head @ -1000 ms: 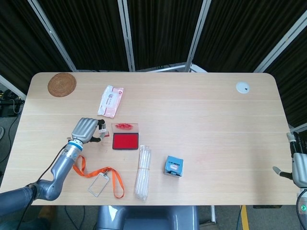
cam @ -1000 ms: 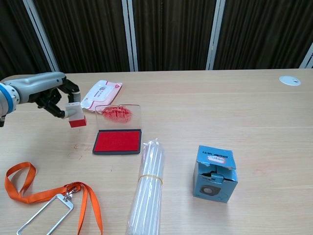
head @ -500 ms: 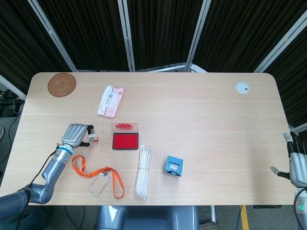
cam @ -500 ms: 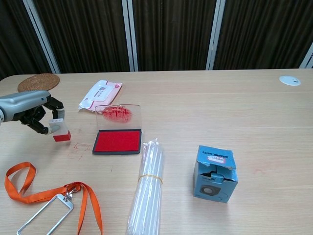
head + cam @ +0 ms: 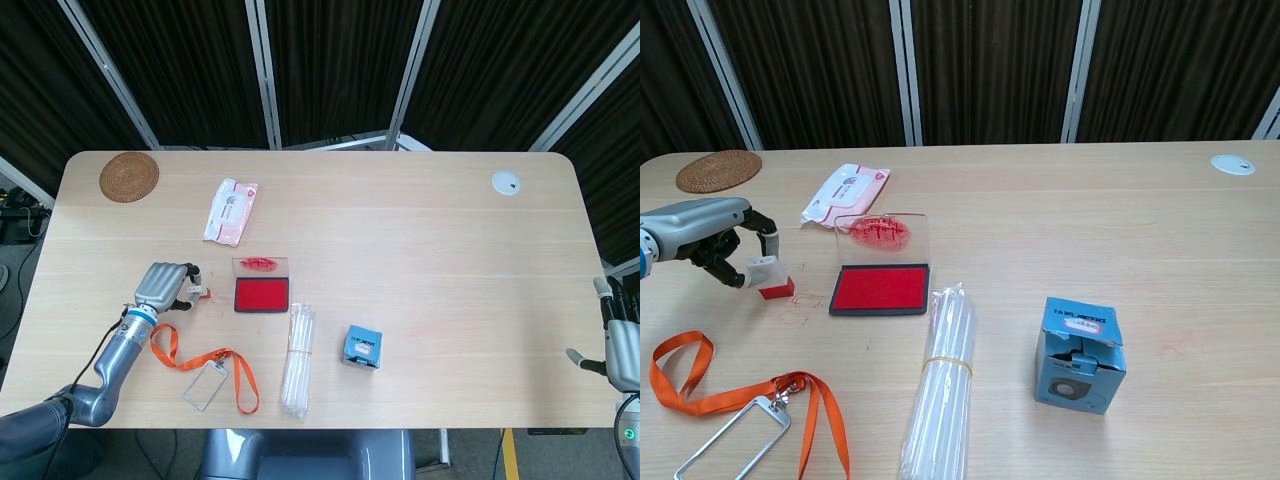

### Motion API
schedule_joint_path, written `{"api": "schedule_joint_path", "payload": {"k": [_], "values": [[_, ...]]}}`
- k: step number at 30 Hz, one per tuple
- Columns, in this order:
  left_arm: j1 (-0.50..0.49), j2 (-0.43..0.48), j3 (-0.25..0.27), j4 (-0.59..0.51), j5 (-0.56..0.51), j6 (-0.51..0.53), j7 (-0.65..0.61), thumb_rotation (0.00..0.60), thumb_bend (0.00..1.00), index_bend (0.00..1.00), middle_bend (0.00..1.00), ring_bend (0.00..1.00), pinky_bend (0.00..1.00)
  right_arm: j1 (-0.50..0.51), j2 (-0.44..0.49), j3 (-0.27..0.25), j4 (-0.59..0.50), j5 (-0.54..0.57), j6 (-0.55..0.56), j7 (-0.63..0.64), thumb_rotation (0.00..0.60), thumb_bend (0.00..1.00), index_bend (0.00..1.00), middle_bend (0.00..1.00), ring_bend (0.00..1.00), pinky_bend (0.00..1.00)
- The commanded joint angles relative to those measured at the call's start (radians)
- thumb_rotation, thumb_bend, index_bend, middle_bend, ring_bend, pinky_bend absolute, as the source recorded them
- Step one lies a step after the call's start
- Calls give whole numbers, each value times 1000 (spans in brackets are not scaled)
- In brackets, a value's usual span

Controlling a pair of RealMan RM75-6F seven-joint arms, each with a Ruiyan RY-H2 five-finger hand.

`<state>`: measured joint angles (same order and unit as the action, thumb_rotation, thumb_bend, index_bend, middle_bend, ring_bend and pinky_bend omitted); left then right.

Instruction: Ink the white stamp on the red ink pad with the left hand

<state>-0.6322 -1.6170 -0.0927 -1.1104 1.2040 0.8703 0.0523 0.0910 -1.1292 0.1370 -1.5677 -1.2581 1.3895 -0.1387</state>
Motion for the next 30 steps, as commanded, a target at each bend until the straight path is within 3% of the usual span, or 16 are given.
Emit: {"api": "schedule_joint_path", "payload": {"k": [1, 10, 15, 19, 21, 24, 26, 30], "values": [[1, 3, -3, -6, -2, -2, 5, 600, 222, 409, 342, 799, 772, 0, 1, 1, -1, 0, 1, 2, 600, 0, 0, 0, 0, 0], [13, 28, -10, -43, 7, 20, 3, 600, 205, 345, 268, 793, 768, -2, 5, 1, -7, -3, 4, 8, 600, 0, 0, 0, 0, 0], [80, 146, -21, -176, 83, 183, -62, 600, 156, 337, 251, 766, 748, -8, 17, -1, -27, -20, 18, 23, 600, 0, 0, 0, 0, 0], [137, 201, -18, -225, 164, 326, -128, 600, 87, 333, 226, 674, 672, -11, 26, -5, -40, -35, 25, 33, 600, 0, 0, 0, 0, 0], [166, 226, -14, -244, 191, 388, -146, 600, 41, 296, 161, 548, 539, -13, 29, -9, -44, -44, 27, 38, 600, 0, 0, 0, 0, 0], [219, 276, 2, -295, 210, 466, -123, 600, 1, 162, 22, 274, 221, -14, 32, -18, -49, -66, 28, 50, 600, 0, 0, 0, 0, 0], [268, 323, 22, -348, 203, 514, -71, 600, 0, 82, 0, 144, 74, -12, 30, -29, -48, -91, 26, 59, 600, 0, 0, 0, 0, 0], [358, 387, 56, -448, 212, 614, -16, 600, 0, 6, 0, 27, 0, -13, 24, -39, -28, -140, 50, 75, 600, 0, 0, 0, 0, 0]]}}
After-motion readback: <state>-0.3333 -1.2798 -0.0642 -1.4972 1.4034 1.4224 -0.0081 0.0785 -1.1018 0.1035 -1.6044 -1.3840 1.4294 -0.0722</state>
